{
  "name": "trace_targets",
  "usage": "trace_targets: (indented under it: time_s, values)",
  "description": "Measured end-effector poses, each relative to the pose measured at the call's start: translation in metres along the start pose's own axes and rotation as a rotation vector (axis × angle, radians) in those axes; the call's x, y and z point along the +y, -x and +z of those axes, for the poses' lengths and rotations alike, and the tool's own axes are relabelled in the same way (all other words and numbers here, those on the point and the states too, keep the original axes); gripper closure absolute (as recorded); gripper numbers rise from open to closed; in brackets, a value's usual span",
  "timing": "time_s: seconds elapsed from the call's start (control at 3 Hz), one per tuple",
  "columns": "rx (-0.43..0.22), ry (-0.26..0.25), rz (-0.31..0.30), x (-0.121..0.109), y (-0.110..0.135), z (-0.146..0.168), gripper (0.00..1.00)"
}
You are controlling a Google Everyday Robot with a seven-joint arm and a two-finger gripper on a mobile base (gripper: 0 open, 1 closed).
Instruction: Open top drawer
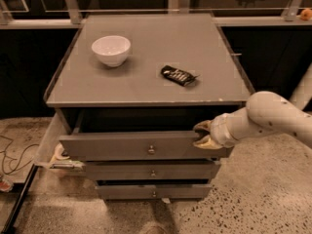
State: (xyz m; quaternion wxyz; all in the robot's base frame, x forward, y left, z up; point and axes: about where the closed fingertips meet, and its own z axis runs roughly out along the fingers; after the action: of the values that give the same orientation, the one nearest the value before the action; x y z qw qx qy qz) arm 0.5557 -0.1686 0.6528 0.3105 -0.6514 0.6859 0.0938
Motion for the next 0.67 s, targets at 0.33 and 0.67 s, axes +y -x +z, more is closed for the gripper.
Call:
trace_targets:
  time_s: [0.33,0.67]
  values:
    - [0.000,0.000,0.000,0.0000,0.0000,0.0000,0.81]
    - [0.000,0.000,0.000,0.0000,0.0000,0.0001,0.58]
